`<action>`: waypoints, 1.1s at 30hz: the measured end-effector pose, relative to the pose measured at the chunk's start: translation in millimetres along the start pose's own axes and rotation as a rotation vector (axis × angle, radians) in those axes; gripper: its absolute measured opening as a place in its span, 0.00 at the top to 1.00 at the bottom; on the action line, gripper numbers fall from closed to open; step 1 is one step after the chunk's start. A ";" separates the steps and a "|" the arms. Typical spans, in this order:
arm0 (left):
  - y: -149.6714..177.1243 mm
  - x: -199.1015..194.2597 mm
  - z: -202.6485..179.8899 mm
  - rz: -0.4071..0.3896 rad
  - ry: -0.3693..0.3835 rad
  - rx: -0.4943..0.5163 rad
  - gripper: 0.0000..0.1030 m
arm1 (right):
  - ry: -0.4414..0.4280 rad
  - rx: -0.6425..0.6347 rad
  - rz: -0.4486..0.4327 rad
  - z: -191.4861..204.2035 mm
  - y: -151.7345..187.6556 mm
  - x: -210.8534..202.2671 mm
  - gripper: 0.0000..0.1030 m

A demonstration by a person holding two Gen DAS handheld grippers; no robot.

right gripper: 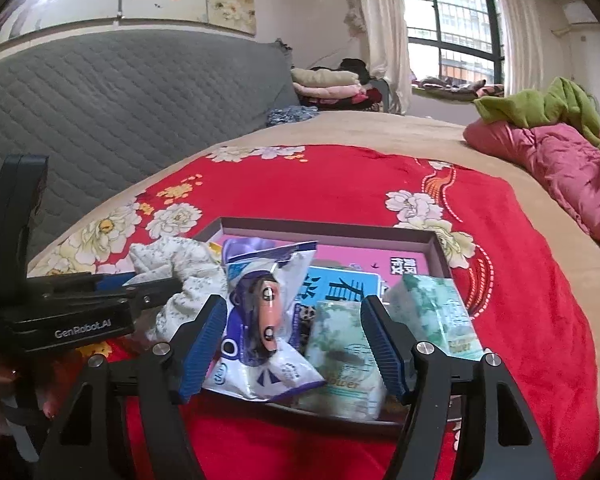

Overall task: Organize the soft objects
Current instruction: 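Lower the scrunchie into the box and open left tool while right tool releases the cartoon bag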

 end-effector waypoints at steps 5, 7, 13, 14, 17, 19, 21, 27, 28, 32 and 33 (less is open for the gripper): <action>0.0 -0.3 -0.2 -0.002 0.000 0.001 0.56 | 0.011 0.001 0.003 -3.2 0.7 -0.4 0.31; -0.3 -0.9 -1.1 -0.003 0.000 0.003 0.53 | 0.015 -0.001 0.004 -3.7 1.0 -0.1 0.31; -2.2 -5.9 -3.6 -0.015 0.005 0.008 0.48 | 0.029 -0.006 0.002 -4.6 0.0 0.7 0.31; -2.8 -7.3 -4.3 -0.017 0.007 0.009 0.47 | 0.031 -0.006 0.002 -5.1 -0.3 0.7 0.30; -4.9 -12.0 -6.9 -0.029 0.013 0.014 0.41 | 0.039 -0.008 -0.001 -6.2 -1.1 0.0 0.28; -6.1 -15.8 -8.8 -0.039 0.015 0.022 0.41 | 0.045 -0.009 -0.006 -6.8 -1.7 -1.2 0.28; -6.7 -19.0 -10.5 -0.044 0.017 0.025 0.41 | 0.049 -0.012 -0.008 -7.8 -2.2 -2.4 0.28; -8.4 -26.2 -12.0 -0.058 0.010 0.033 0.34 | 0.069 -0.014 -0.019 -11.4 -2.6 -9.2 0.28; -8.5 -27.4 -11.8 -0.060 0.008 0.032 0.34 | 0.074 -0.015 -0.019 -12.7 -2.5 -10.4 0.28; -9.4 -33.4 -11.6 -0.078 -0.017 0.040 0.34 | 0.095 -0.012 -0.024 -18.3 -3.1 -15.7 0.28; -8.8 -34.3 -12.0 -0.077 -0.026 0.046 0.34 | 0.101 -0.011 -0.027 -19.5 -3.3 -17.3 0.28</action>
Point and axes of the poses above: each gripper's, at about its wrist camera, not at the fingertips, and x roughly the way its jaws point, z to its left, y to its underside, the point moved 7 cm from there along x, roughly the way its jaws point, and after that the axes turned 2 degrees about -x, right-handed, at the moved point
